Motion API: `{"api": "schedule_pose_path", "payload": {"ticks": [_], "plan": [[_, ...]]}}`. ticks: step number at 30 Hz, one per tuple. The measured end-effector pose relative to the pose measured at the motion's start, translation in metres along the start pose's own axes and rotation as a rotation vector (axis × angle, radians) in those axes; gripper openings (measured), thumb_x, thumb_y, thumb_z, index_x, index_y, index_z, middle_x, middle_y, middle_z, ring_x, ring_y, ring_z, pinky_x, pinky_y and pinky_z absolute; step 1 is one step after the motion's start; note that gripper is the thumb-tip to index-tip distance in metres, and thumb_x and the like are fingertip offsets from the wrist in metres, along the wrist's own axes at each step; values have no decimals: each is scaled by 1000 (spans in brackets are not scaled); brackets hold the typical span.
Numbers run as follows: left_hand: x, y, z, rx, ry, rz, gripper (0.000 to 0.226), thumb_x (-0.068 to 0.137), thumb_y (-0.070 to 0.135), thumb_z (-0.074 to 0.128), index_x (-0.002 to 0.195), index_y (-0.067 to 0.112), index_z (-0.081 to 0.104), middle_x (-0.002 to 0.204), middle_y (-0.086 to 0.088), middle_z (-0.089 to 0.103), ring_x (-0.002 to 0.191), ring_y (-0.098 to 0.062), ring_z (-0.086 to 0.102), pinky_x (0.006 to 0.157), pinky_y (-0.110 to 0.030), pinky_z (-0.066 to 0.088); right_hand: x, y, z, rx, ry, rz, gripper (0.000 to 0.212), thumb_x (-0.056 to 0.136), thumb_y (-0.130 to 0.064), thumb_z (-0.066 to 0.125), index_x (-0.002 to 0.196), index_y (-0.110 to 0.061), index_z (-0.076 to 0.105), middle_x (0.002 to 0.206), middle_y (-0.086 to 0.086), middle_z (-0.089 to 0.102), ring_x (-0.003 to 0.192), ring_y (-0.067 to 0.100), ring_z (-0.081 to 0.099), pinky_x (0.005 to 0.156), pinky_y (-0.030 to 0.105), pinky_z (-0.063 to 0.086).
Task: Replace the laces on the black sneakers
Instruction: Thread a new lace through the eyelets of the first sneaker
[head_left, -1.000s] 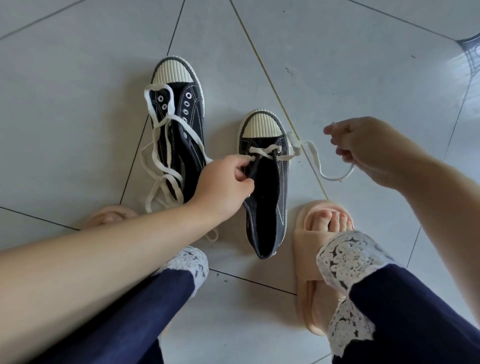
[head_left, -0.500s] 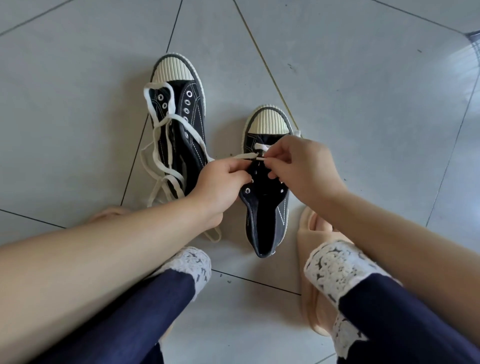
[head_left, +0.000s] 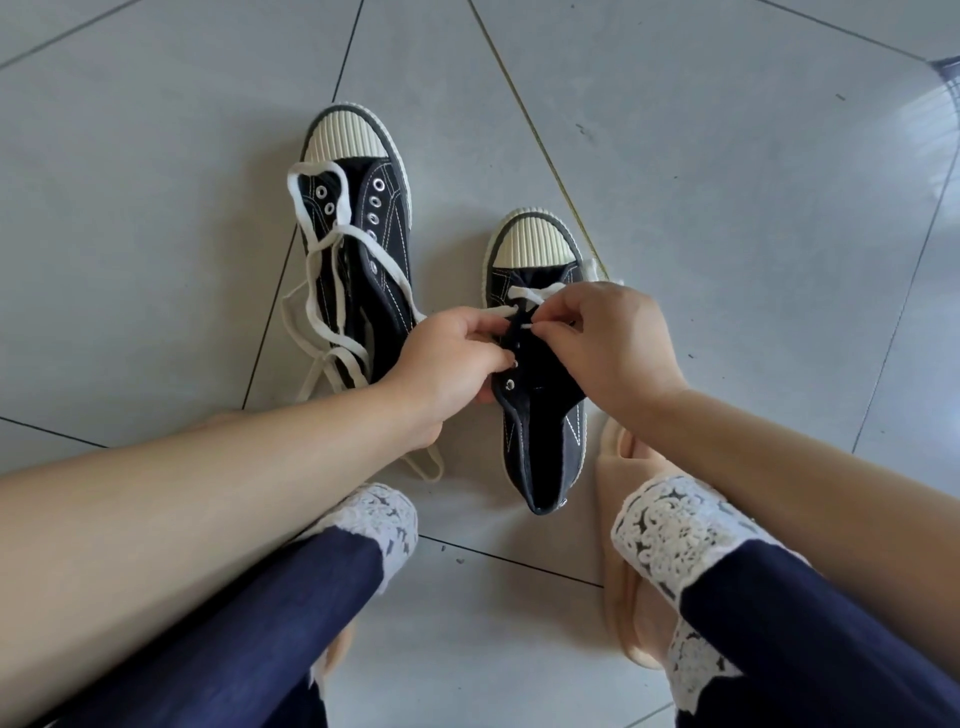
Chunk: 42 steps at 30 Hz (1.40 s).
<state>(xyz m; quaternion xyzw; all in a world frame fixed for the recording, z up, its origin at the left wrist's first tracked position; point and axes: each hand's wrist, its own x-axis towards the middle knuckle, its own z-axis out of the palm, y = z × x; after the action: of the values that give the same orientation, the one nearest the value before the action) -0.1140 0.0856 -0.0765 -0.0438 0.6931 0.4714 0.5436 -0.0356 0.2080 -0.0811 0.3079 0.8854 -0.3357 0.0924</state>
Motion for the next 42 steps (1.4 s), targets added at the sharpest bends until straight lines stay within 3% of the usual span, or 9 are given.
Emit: {"api": "schedule_pose_path", "payload": {"ticks": [6, 10, 15, 21, 24, 29, 32, 36, 42], "plan": [[3, 1, -1, 54, -35, -1, 17, 86, 3, 59, 100, 12, 57, 85, -9, 62, 68, -17, 64, 56, -26, 56, 0, -3, 5, -79, -28, 2, 11, 84, -21, 56, 92, -22, 63, 90, -2, 67, 83, 21, 59, 67, 30, 46], [8, 6, 1, 136, 29, 25, 7, 92, 20, 54, 92, 13, 56, 70, -6, 63, 50, -13, 61, 48, -23, 53, -2, -6, 6, -71, -20, -2, 21, 85, -18, 53, 106, -22, 51, 88, -2, 68, 80, 27, 61, 67, 36, 49], [15, 11, 5, 310, 120, 157, 20, 89, 2, 52, 74, 14, 51, 67, -10, 61, 42, -12, 57, 45, -27, 52, -6, -5, 5, -99, -26, -34, 28, 87, -18, 48, 115, -21, 49, 99, 1, 66, 84, 28, 61, 68, 34, 48], [18, 11, -4, 580, 165, 353, 16, 84, 10, 64, 74, 17, 54, 65, 9, 58, 54, -8, 59, 61, -29, 52, -11, -2, -4, 74, -46, -48, 28, 85, -13, 59, 111, -13, 50, 96, -6, 63, 90, 20, 60, 73, 30, 44], [18, 8, -1, 714, 137, 413, 9, 81, 8, 65, 88, 13, 61, 69, 19, 50, 58, 4, 48, 58, -11, 40, -11, -3, -3, 79, -45, -51, 29, 84, -10, 58, 113, -12, 52, 98, -2, 64, 92, 21, 60, 79, 32, 45], [21, 12, -2, 780, 194, 489, 5, 83, 19, 65, 81, 17, 61, 78, 7, 59, 70, -10, 51, 64, -24, 40, -6, 2, -7, 178, -14, 17, 19, 84, -5, 53, 98, -19, 51, 78, -9, 63, 79, 16, 58, 69, 25, 42], [21, 14, -1, 742, 200, 569, 13, 81, 23, 68, 85, 13, 61, 77, 6, 58, 62, -3, 47, 61, -16, 38, -1, 5, -11, 285, -3, 99, 19, 88, -4, 46, 92, -23, 44, 71, -10, 61, 66, 9, 55, 63, 26, 41], [21, 12, 4, 717, 145, 525, 15, 81, 19, 67, 91, 13, 59, 81, 7, 56, 63, 5, 47, 61, -3, 35, 3, 2, -5, 315, -45, 116, 20, 89, -3, 44, 92, -23, 44, 74, -8, 60, 70, 11, 54, 60, 22, 40], [25, 12, 1, 660, 150, 426, 15, 80, 7, 65, 88, 17, 58, 75, 14, 55, 62, 5, 50, 61, -13, 39, 6, -3, -3, 300, -57, 112, 19, 86, -5, 48, 89, -25, 46, 75, -9, 59, 72, 12, 59, 62, 14, 42]]}}
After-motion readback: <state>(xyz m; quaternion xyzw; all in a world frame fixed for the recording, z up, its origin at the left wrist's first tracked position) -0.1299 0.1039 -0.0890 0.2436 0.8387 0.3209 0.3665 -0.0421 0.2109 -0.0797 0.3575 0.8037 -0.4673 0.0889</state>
